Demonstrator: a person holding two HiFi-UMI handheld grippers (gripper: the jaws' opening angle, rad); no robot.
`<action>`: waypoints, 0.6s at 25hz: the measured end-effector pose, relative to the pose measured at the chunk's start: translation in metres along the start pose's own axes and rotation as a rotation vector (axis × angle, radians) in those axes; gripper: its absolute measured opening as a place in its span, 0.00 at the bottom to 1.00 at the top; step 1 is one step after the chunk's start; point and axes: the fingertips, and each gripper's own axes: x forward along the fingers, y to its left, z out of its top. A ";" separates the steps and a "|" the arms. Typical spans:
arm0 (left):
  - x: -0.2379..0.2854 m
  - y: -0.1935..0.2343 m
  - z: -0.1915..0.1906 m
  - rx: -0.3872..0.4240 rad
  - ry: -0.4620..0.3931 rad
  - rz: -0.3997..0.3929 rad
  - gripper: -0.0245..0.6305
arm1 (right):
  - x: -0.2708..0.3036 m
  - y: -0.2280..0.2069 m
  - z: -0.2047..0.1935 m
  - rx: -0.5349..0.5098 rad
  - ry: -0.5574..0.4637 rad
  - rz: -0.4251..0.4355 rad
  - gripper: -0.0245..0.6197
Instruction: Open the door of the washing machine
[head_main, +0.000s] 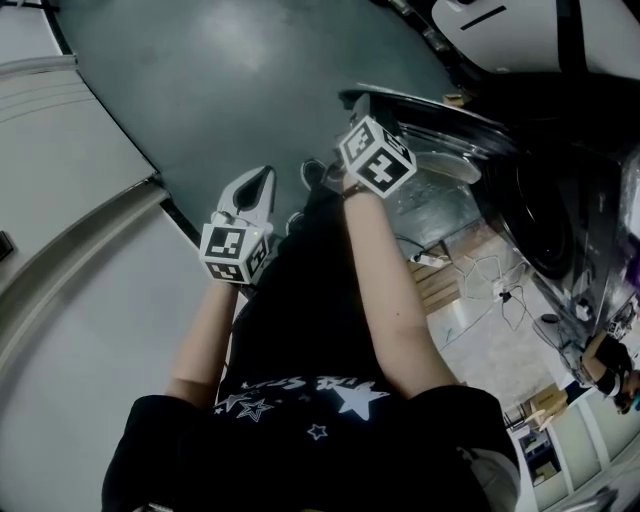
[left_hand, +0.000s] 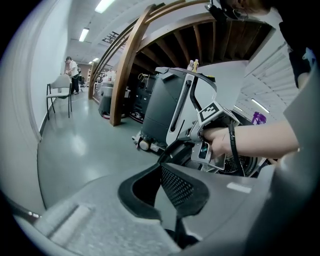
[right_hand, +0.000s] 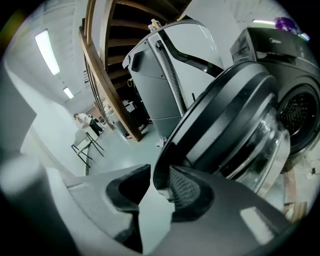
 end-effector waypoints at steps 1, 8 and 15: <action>-0.002 0.003 0.000 -0.006 -0.003 0.005 0.05 | 0.002 0.003 0.003 -0.016 -0.009 0.006 0.23; -0.031 0.007 0.001 0.006 -0.025 -0.006 0.05 | -0.035 0.019 0.013 -0.072 -0.067 0.044 0.23; -0.074 -0.016 0.009 0.079 -0.045 -0.089 0.05 | -0.124 0.006 0.020 -0.096 -0.135 0.030 0.23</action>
